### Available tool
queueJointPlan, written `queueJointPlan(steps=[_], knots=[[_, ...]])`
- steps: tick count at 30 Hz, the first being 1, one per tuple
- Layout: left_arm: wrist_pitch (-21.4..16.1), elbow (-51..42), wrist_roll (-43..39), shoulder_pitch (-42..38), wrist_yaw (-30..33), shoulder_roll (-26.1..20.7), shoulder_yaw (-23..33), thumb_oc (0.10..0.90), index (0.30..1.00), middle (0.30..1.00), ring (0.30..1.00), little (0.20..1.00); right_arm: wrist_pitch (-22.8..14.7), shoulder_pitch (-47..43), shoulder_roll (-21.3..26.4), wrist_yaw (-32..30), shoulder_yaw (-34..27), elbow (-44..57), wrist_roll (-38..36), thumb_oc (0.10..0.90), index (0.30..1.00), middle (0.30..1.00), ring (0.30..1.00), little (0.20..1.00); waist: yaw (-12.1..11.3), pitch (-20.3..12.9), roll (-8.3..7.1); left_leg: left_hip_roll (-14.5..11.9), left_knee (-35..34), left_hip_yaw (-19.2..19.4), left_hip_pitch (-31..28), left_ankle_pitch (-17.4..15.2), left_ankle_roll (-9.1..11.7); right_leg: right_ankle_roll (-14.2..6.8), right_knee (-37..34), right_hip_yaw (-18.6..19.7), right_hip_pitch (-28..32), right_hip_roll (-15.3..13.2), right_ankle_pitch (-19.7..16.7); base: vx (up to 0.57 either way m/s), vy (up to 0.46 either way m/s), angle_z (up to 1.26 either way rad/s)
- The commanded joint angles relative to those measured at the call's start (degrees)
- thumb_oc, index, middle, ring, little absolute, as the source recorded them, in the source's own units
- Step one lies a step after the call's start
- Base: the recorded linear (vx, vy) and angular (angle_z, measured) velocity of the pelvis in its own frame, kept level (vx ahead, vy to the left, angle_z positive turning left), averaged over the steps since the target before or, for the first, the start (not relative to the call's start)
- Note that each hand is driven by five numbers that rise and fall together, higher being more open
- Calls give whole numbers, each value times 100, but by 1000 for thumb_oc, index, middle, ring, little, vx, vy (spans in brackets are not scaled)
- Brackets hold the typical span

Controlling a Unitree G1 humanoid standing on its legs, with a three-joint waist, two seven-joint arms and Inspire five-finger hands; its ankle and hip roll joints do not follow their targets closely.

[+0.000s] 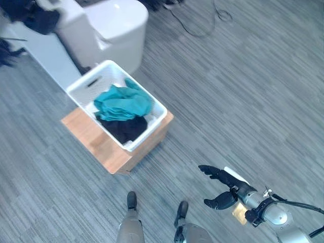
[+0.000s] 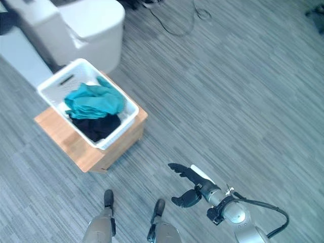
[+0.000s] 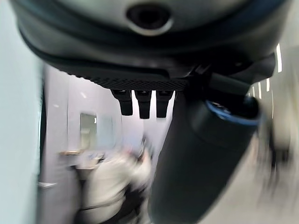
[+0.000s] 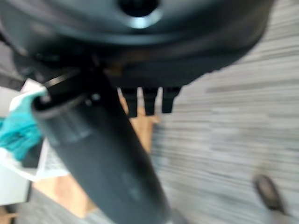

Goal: Pick up bed clothes into laundry basket.

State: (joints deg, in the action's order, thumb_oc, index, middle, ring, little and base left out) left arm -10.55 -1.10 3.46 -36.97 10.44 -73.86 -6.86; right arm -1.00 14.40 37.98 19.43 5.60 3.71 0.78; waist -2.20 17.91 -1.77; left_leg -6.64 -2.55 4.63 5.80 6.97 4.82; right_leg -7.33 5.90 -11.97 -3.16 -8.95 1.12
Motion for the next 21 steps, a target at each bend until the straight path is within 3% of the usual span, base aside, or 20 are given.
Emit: queueJointPlan(steps=[1, 4, 6, 7, 9, 11, 13, 15, 16, 18, 19, 20, 21], knots=[[-579, 303, -2074, 1567, -521, 1008, 818, 800, 900, 900, 900, 900, -486, 148, -22, -245, -41, 629, -168, 800, 900, 900, 900, 900, 134, -519, 92, 347, 119, -846, 225, -100, -120, -269, 1246, 1649, -69, 242, 546, -8, -117, 145], [-572, 551, -3052, 2627, -816, 2981, 776, 800, 900, 900, 900, 900, -601, 133, -155, -451, 91, 499, -50, 800, 900, 900, 900, 900, 192, -662, 96, 549, 351, -1650, 586, 94, -76, 25, 1326, 2787, 383, 752, 1102, -79, -186, 184], [-572, 692, -3435, 3216, -872, 3952, 915, 800, 900, 900, 900, 900, -646, -83, -140, -593, 173, 479, 44, 800, 900, 900, 900, 900, 94, -674, 23, 718, 316, -1988, 789, 358, 9, 306, 1134, 3574, 633, 1187, 1395, -207, -234, 159], [-557, 778, -3611, 3500, -918, 4318, 1002, 800, 900, 900, 900, 900, -699, -197, -132, -611, 195, 485, 13, 800, 900, 900, 900, 900, -38, -693, -13, 722, 261, -2065, 901, 437, 46, 424, 883, 3682, 755, 1300, 1476, -310, -359, 143], [-563, 823, -3726, 3999, -804, 4925, 1282, 800, 900, 900, 900, 900, -755, -509, -29, -687, 324, 473, -6, 800, 900, 900, 900, 900, -326, -644, -25, 670, 195, -2206, 1153, 613, 181, 554, 288, 3356, 1010, 1246, 1412, -387, -456, 141], [-471, 801, -3738, 4173, -876, 5165, 1288, 800, 900, 900, 900, 900, -730, -756, 47, -770, 400, 429, 49, 800, 900, 900, 900, 900, -386, -515, 108, 573, 270, -2279, 1339, 597, 289, 632, 122, 3150, 1046, 1309, 1279, -407, -338, 112], [-474, 827, -3765, 4255, -909, 5247, 1268, 800, 900, 900, 900, 900, -742, -965, 127, -805, 502, 417, 120, 800, 900, 900, 900, 900, -410, -403, 127, 542, 443, -2059, 1392, 490, 246, 669, 203, 2933, 999, 1294, 1243, -304, -147, 145], [-339, 848, -3675, 4343, -1003, 5229, 1195, 800, 900, 900, 900, 900, -662, -1186, 153, -742, 645, 452, 168, 800, 900, 900, 900, 900, -302, -404, 68, 453, 1207, -1223, 1197, 34, 1, 665, 260, 2423, 801, 1174, 1110, -437, -86, 130], [-295, 780, -3629, 4405, -1040, 5206, 1193, 800, 900, 900, 900, 900, -624, -1130, 72, -750, 629, 470, 126, 800, 900, 900, 900, 900, -285, -474, 77, 478, 1306, -1234, 1124, 12, 17, 657, 180, 2259, 775, 1140, 1042, -466, -41, 124], [-337, 649, -3476, 4475, -1058, 5178, 1165, 800, 900, 900, 900, 900, -670, -980, -98, -749, 470, 538, -420, 800, 900, 900, 900, 900, -110, -535, -111, 529, 2469, -857, 932, -496, -35, 637, 89, 1771, 567, 801, 754, -512, -41, 197], [-330, 591, -3606, 4479, -1015, 5287, 1136, 800, 900, 900, 900, 900, -757, -783, -449, -836, 377, 492, -1012, 800, 900, 900, 900, 900, 113, -720, -163, 180, 2772, -390, 436, -749, -80, 587, 9, 1227, 406, 631, 603, -396, -39, 180], [-328, 586, -3606, 4484, -1014, 5286, 1137, 800, 900, 900, 900, 900, -760, -783, -450, -835, 378, 490, -1015, 800, 900, 900, 900, 900, 128, -727, -169, 189, 2746, -401, 441, -719, -80, 587, -3, 1213, 402, 624, 585, -346, -39, 229], [-329, 574, -3645, 4444, -943, 5387, 1068, 800, 900, 900, 900, 900, -807, -661, -666, -944, 325, 404, -1284, 800, 900, 900, 900, 900, 266, -803, -168, -124, 2823, 14, 32, -780, -50, 591, 20, 843, 292, 548, 556, -125, -22, 201]])
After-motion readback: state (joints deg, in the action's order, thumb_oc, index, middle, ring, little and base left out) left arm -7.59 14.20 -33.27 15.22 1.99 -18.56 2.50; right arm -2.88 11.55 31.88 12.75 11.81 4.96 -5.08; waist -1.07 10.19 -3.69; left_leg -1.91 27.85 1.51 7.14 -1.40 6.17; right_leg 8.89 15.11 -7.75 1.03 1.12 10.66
